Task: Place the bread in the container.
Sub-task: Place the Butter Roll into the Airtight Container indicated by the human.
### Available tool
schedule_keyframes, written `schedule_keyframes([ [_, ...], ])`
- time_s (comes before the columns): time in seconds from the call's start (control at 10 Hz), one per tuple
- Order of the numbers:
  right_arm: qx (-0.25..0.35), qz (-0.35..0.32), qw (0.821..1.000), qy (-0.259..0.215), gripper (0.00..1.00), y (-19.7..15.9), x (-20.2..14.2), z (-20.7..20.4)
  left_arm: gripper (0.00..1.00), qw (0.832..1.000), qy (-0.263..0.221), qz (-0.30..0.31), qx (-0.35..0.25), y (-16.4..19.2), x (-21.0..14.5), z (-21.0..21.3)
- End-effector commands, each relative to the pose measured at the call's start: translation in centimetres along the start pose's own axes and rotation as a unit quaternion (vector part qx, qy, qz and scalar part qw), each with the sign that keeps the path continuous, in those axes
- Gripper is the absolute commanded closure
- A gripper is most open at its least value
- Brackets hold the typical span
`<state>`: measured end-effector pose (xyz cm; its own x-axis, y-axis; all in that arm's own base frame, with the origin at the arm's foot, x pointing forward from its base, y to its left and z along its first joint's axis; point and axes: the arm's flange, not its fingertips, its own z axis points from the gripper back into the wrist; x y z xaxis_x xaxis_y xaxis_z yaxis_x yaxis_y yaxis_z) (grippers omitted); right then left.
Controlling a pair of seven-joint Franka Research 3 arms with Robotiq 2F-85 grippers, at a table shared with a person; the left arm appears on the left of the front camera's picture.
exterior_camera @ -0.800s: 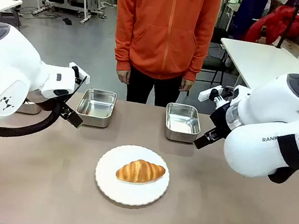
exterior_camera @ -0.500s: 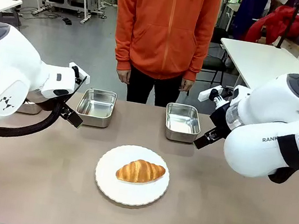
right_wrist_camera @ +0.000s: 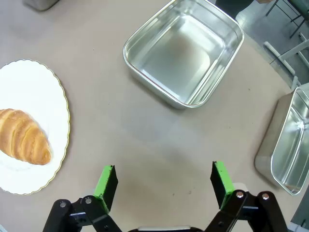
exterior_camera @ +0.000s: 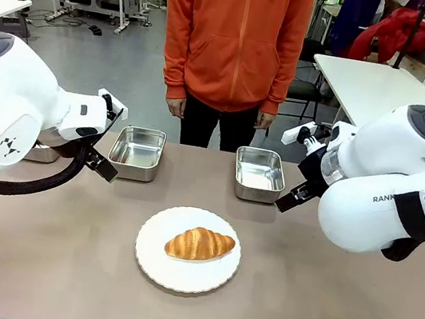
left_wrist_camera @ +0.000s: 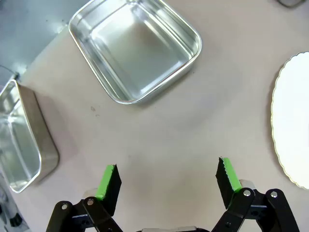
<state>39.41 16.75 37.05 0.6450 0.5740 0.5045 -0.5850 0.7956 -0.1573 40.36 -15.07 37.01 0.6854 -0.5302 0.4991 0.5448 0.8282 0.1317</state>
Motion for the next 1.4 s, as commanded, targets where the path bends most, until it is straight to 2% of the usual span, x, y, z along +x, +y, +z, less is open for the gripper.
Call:
schedule_keyframes([
  [0.0,0.0,-0.001,1.0,0.0,0.0,0.0,0.0,0.0,0.0,1.0,0.0,0.0,0.0,0.0,0.0,0.0],
  [0.1,0.0,0.0,1.0,0.0,0.0,0.0,0.0,0.0,0.0,1.0,0.0,0.0,0.0,0.0,0.0,0.0],
  [0.2,0.009,-0.009,1.0,-0.011,0.0,-1.4,1.2,1.3,0.0,1.0,0.0,0.0,0.0,0.0,0.0,0.0],
  [0.3,0.014,-0.023,0.999,-0.029,0.0,-4.5,2.8,3.8,0.0,1.0,-0.006,0.009,-0.013,2.4,1.2,2.9],
  [0.5,0.017,-0.03,0.999,-0.041,0.0,-8.1,4.1,5.8,0.0,0.999,0.003,0.01,-0.04,5.5,2.7,6.0],
  [0.7,0.036,-0.014,0.998,-0.042,0.0,-13.6,4.5,7.5,0.0,0.993,-0.007,-0.011,-0.115,10.7,4.3,9.3],
  [0.9,0.062,-0.016,0.997,-0.047,0.0,-19.4,3.1,8.5,0.0,0.978,-0.015,-0.063,-0.197,17.0,4.2,9.9],
  [1.0,0.097,-0.023,0.993,-0.067,0.0,-22.3,1.8,8.9,0.0,0.967,-0.031,-0.086,-0.238,20.5,3.2,9.8],
  [1.1,0.143,-0.013,0.985,-0.092,0.0,-23.6,0.3,9.4,0.0,0.962,-0.049,-0.087,-0.256,22.8,1.9,9.5],
  [1.2,0.154,-0.004,0.981,-0.115,0.0,-24.1,-0.8,9.5,0.0,0.959,-0.084,-0.089,-0.256,23.4,0.6,9.0],
  [1.3,0.13,0.008,0.985,-0.117,0.0,-23.8,-1.4,9.3,0.0,0.961,-0.113,-0.105,-0.229,22.7,-0.3,8.9],
])
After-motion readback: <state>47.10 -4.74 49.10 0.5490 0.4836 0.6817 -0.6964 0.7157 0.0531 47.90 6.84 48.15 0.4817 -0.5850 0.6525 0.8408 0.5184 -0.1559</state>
